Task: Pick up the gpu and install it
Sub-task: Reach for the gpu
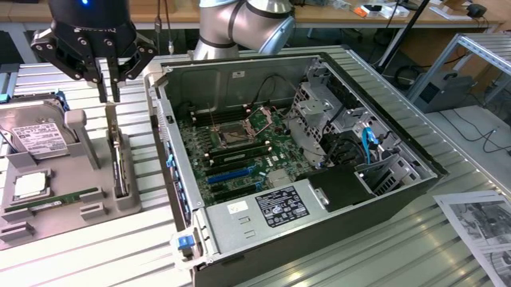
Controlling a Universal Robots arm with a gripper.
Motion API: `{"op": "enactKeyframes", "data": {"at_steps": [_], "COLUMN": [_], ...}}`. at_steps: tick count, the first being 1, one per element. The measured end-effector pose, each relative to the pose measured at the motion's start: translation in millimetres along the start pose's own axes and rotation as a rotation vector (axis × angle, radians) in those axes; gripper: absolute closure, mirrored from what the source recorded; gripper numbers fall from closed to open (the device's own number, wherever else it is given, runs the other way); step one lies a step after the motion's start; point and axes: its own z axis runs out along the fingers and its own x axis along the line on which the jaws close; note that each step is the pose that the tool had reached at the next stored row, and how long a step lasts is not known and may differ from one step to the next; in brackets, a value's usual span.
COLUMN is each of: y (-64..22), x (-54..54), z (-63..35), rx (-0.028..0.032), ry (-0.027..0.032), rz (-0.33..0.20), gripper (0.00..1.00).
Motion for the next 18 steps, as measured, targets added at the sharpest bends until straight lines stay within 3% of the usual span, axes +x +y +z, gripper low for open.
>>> {"op": "enactKeyframes", "data": {"at_steps": [9, 14, 18], "y": [0.0, 0.0, -0.2], "x": [0.0, 0.0, 5.8], "z": [-0.1, -0.1, 0.3], "rx": [0.0041, 0.0042, 0.0039], "ry": [0.0134, 0.0136, 0.0077], "rz": [-0.053, -0.055, -0.055], "gripper": [0.78, 0.78, 0.78]}}
